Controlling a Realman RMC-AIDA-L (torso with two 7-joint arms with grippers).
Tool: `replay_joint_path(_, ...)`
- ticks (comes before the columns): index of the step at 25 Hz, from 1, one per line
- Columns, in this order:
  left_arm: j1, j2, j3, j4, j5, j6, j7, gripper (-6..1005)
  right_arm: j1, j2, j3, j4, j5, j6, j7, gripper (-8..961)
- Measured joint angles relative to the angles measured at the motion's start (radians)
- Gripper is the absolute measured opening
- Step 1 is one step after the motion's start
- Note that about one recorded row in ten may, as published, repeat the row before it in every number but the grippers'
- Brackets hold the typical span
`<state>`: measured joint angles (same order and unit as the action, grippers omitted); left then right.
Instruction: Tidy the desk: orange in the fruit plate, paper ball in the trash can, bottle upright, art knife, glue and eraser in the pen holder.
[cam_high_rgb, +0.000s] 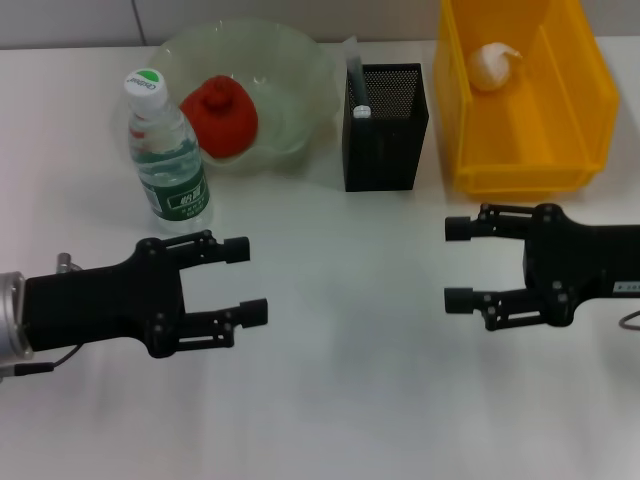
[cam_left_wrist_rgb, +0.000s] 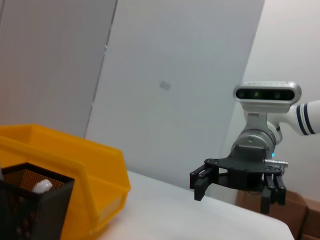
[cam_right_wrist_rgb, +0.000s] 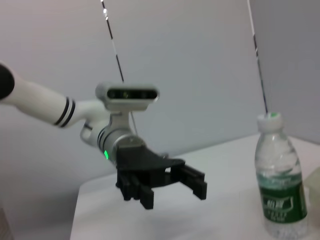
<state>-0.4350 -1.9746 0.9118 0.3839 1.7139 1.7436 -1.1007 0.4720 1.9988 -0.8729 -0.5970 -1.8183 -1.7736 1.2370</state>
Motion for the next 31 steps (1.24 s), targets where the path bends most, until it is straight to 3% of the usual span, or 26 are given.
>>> replay_joint_path(12, -0.037, -0.013, 0.000, 0.004, 0.079, -0.017, 0.000, 783, 0.013, 0.015, -0.022, 0.030, -0.049, 0.059, -0.045, 831)
replay_joint_path(31, -0.031, -0.009, 0.022, 0.004, 0.081, -0.017, -0.001, 783, 0.029, 0.025, -0.024, 0.045, -0.052, 0.084, -0.074, 831)
